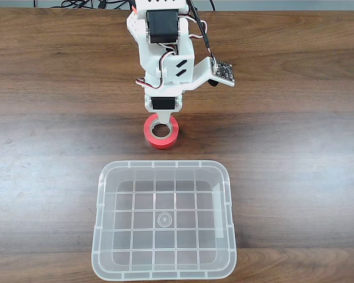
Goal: Grab the tape and place it in the box.
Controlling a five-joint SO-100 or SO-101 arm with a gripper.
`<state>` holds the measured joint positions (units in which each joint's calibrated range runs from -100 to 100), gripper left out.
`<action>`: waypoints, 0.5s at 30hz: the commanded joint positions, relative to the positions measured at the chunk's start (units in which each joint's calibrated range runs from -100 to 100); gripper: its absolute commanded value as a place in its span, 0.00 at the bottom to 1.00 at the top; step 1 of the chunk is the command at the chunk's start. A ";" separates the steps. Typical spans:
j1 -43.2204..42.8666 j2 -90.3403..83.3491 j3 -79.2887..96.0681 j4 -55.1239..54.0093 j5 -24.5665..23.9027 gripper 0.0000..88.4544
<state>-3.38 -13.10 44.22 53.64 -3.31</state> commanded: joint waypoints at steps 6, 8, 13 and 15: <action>1.33 -0.57 0.06 2.26 0.10 0.17; 2.58 -0.57 0.06 2.43 0.20 0.23; 4.41 -0.57 0.06 4.06 1.36 0.23; 4.62 -0.57 0.15 5.00 1.36 0.23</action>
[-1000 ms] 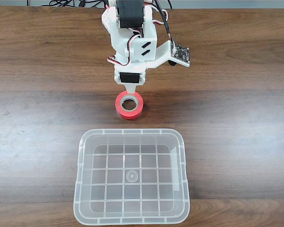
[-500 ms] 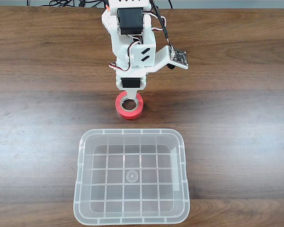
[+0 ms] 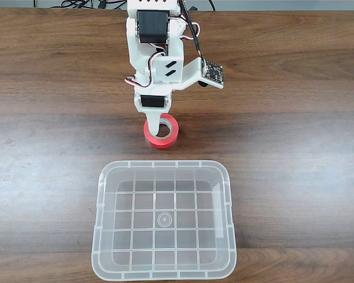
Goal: Grab the tape and place it in the box.
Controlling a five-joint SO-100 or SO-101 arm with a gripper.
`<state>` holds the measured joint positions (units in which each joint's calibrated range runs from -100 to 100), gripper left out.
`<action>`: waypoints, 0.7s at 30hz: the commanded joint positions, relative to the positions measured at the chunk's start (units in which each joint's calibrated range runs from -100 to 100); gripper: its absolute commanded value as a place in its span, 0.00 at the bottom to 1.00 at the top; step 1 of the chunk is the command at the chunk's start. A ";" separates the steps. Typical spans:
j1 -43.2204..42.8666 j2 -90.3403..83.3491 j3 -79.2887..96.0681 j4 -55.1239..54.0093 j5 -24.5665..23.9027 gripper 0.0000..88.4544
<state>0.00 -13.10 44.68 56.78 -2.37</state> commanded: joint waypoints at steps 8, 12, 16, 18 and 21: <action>0.66 0.47 4.78 -1.73 0.48 0.23; -0.29 0.63 6.27 -6.18 1.16 0.23; -0.80 3.21 5.83 -8.06 2.22 0.23; -0.80 4.73 5.83 -8.24 2.48 0.20; -0.51 5.46 5.83 -7.98 2.53 0.10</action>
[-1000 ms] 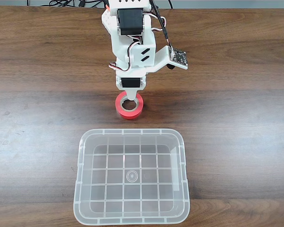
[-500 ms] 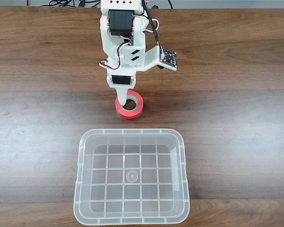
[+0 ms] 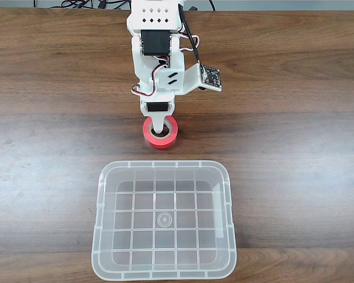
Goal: Grab the tape and place it in the box.
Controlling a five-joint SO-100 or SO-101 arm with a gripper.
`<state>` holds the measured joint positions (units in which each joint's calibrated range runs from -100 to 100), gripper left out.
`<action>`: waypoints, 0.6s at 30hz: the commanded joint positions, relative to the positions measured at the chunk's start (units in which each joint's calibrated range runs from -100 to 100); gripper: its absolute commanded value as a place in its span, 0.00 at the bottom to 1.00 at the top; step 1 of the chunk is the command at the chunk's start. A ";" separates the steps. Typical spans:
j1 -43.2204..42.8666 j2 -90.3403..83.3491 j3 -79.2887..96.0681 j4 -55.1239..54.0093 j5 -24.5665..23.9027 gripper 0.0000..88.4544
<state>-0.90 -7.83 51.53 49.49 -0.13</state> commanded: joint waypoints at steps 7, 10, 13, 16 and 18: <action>0.83 0.18 -2.26 0.42 0.29 0.04; 0.83 0.10 -5.50 3.42 0.29 0.04; 0.83 0.10 -8.48 5.30 0.29 0.04; 0.83 -0.06 -12.68 9.33 0.29 0.04; 0.83 -2.07 -16.36 13.78 0.24 0.04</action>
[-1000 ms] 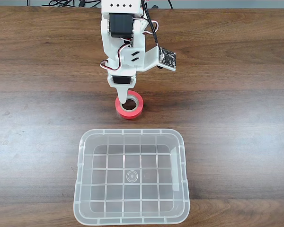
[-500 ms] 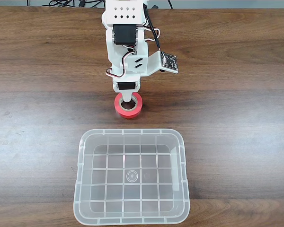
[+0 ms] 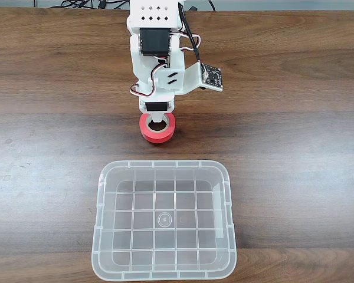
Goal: Grab the tape and place it in the box.
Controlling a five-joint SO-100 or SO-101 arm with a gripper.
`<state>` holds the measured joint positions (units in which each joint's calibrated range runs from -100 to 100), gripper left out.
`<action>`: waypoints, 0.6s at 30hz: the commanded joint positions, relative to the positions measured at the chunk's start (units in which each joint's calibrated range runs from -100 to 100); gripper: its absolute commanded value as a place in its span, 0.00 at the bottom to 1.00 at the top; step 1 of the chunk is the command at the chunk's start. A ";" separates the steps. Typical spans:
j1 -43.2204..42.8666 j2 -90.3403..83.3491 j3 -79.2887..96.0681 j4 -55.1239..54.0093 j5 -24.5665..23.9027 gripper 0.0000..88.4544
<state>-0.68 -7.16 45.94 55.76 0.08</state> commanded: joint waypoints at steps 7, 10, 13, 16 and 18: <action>-0.13 -16.66 -20.49 17.95 0.03 0.04; -0.13 -20.76 -21.54 20.44 0.08 0.05; -0.13 -23.01 -21.54 21.98 0.61 0.05; -0.06 -23.33 -21.45 22.23 0.92 0.05; -0.06 -23.41 -21.45 22.32 1.24 0.05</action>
<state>-0.68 -26.66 29.78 77.54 0.65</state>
